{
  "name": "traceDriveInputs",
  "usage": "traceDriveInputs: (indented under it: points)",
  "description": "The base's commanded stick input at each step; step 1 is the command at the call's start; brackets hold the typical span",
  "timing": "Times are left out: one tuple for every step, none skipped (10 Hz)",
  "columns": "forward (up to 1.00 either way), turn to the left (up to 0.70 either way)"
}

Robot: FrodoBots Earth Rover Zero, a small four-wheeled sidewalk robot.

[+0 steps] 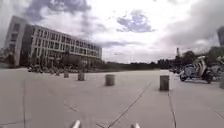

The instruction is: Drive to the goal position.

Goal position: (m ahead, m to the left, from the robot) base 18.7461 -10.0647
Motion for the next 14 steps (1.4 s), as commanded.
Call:
traceDriveInputs:
  points:
    - [1.00, -0.25]
    - [1.00, -0.25]
    - [1.00, -0.25]
    - [1.00, -0.25]
    - [1.00, -0.25]
    - [1.00, -0.25]
    - [1.00, -0.25]
    - [1.00, -0.25]
    - [1.00, -0.25]
    - [1.00, -0.25]
    - [1.00, -0.25]
    - [1.00, -0.25]
    - [1.00, -0.25]
    - [1.00, -0.25]
